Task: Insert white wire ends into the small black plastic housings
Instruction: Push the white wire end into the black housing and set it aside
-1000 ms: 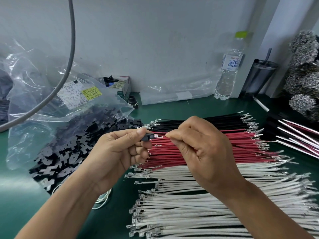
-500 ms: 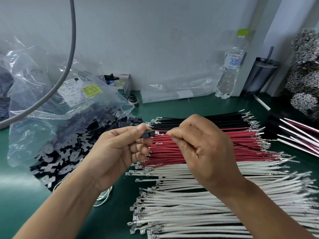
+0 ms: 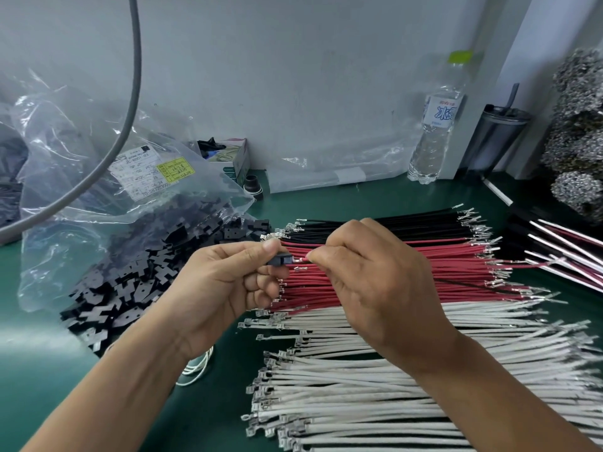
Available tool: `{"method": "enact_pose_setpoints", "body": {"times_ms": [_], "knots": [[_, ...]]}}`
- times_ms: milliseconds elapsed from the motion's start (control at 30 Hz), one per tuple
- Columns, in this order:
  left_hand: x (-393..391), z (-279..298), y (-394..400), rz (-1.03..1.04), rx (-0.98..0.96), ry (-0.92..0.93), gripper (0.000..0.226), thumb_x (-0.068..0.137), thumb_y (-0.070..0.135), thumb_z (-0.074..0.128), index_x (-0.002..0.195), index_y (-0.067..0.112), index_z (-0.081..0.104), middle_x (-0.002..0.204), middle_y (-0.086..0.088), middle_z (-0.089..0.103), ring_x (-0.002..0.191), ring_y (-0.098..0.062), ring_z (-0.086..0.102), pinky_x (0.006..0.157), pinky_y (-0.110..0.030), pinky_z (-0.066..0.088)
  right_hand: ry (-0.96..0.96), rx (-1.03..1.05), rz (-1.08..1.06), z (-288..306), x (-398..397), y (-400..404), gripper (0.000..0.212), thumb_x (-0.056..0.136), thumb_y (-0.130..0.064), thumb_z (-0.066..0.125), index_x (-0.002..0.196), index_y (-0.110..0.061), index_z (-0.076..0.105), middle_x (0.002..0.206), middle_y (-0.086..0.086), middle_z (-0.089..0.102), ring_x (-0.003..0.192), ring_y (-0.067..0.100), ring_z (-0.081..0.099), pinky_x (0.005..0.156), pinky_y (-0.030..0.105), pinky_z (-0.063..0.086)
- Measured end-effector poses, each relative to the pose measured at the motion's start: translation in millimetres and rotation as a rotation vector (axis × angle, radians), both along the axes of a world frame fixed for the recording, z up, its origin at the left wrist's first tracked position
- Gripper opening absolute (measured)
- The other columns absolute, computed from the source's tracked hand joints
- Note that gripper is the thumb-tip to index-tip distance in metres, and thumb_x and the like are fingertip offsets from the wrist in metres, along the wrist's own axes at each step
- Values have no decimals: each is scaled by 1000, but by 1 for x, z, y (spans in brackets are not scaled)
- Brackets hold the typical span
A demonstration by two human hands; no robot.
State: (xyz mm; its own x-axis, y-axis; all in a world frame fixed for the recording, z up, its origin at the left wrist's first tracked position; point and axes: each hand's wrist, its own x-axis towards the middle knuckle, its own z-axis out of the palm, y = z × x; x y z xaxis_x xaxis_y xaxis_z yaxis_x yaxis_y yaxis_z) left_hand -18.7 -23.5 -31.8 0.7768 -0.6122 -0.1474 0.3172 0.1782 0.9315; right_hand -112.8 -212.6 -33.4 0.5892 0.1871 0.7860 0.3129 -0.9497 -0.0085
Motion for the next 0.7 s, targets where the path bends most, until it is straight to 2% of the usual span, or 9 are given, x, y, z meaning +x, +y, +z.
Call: {"method": "enact_pose_setpoints", "body": {"times_ms": [133, 267, 367, 467, 567, 700], "knots": [[-10, 4, -7, 68, -13, -34, 34, 70, 30, 79, 94, 5, 81, 79, -15, 74, 57, -16, 66, 51, -22, 55, 93, 194, -7, -5, 2, 8, 11, 98, -14, 64, 97, -10, 74, 86, 0, 62, 79, 18, 58, 63, 36, 52], [-13, 5, -5, 169, 139, -480, 36, 67, 32, 83, 100, 19, 81, 84, -12, 79, 65, -20, 72, 59, -27, 59, 219, 363, 33, -4, 3, -1, 9, 97, -19, 67, 98, -14, 75, 90, -5, 64, 84, 12, 62, 71, 33, 54], [-12, -1, -5, 176, 208, -661, 24, 69, 25, 84, 93, 26, 82, 76, -10, 78, 61, -28, 73, 62, -36, 62, 262, 322, -41, -3, 2, -7, 13, 95, -27, 67, 92, -17, 74, 88, -8, 63, 81, 11, 60, 69, 31, 52], [-11, -6, -7, 167, 201, -640, 19, 71, 20, 83, 88, 31, 83, 74, -8, 78, 56, -23, 72, 58, -32, 62, 259, 284, -45, 0, 2, -8, 20, 97, -30, 62, 85, -16, 70, 84, -8, 61, 78, 12, 57, 66, 28, 48], [-12, -8, -7, 124, 172, -594, 17, 74, 18, 83, 88, 27, 83, 72, -9, 78, 56, -23, 73, 55, -24, 58, 270, 304, 16, 2, 2, -5, 21, 95, -29, 60, 82, -15, 68, 81, -7, 59, 75, 13, 56, 67, 30, 48], [-13, -7, -8, 99, 137, -586, 15, 74, 17, 83, 88, 22, 83, 70, -10, 77, 54, -22, 72, 53, -24, 57, 287, 304, 20, 9, -4, -6, 20, 94, -32, 61, 82, -18, 69, 80, -11, 59, 74, 8, 56, 64, 27, 48]]}}
